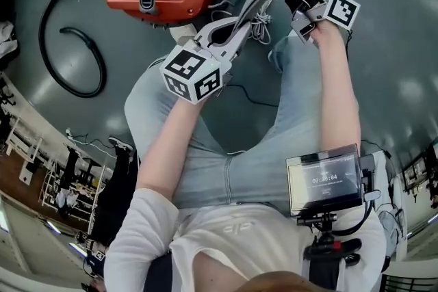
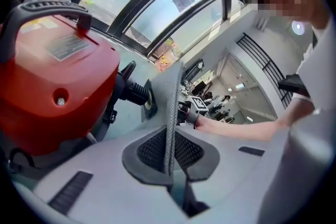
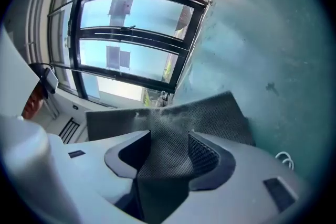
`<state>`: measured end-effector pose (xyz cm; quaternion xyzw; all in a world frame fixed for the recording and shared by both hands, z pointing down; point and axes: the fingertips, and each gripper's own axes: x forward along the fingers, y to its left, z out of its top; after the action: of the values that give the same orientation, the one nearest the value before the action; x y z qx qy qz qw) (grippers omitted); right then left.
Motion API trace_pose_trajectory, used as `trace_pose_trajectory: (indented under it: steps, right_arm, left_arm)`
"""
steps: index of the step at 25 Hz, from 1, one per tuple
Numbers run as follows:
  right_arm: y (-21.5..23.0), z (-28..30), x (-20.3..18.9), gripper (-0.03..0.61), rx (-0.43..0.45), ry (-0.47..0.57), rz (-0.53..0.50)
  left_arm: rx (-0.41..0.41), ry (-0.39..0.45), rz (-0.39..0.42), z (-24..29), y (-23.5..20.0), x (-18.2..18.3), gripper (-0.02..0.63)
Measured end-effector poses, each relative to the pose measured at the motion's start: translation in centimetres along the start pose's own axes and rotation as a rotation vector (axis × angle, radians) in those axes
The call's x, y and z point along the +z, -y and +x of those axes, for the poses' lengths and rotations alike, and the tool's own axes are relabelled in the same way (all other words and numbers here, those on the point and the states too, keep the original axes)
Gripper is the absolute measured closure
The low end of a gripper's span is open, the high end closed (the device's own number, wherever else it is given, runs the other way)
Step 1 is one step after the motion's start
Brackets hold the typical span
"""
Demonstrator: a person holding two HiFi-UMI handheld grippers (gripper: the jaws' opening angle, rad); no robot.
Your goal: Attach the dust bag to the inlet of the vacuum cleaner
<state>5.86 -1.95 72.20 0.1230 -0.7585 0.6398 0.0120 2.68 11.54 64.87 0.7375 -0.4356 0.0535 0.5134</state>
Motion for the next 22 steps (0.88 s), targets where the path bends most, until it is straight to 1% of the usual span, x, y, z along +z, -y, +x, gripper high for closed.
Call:
trace_pose_trajectory:
  steps: [2,5,7,8,10,11,12,14,15,18,22]
  right_arm:
    - [0.4,1.1,-0.7,0.370,-0.009,0.004,0.028]
    - [1.0,1.3,-0.6,0.371,0.005,0.008,0.077]
    - [0.9,1.4,-0.6,0.371,0.015,-0.009,0.071]
    - [0.4,1.5,-0.5,0.371,0.030,-0.018,0.054]
    - [-1.5,1.6,-0.3,0.371,0.107,-0.040,0.006]
    - [-2.6,1.8,-0.3,0.370,0.136,-0.061,-0.035]
    - [-3.3,2.1,-0.3,0.370,0.136,-0.088,-0.095]
    - [-3.5,2.8,-0.3,0.367,0.092,-0.135,-0.206]
    - [-3.4,3.0,-0.2,0.357,0.080,-0.149,-0.223]
    - [-2.9,2.9,-0.1,0.357,0.072,-0.184,-0.203]
    - [-3.1,2.9,-0.3,0.355,0.073,-0.225,-0.219]
  left_arm:
    - [0.026,-0.020,0.066,0.1,0.1,0.0,0.597]
    - [0.049,-0.050,0.156,0.2,0.4,0.3,0.597]
    - [0.030,-0.063,0.189,0.4,0.7,0.4,0.596]
    - [0.006,-0.065,0.184,0.4,0.8,0.4,0.595]
    - [-0.041,-0.060,0.155,0.5,1.2,0.6,0.595]
    - [-0.055,-0.060,0.150,0.6,1.3,0.6,0.595]
    - [-0.062,-0.065,0.160,0.7,1.4,0.8,0.595]
    - [-0.063,-0.086,0.207,0.9,1.4,1.1,0.595]
    - [-0.063,-0.098,0.230,0.8,1.3,1.3,0.595]
    - [-0.083,-0.140,0.273,-0.1,1.2,1.9,0.595]
    - [-0.175,-0.178,0.276,-2.7,1.5,2.9,0.581]
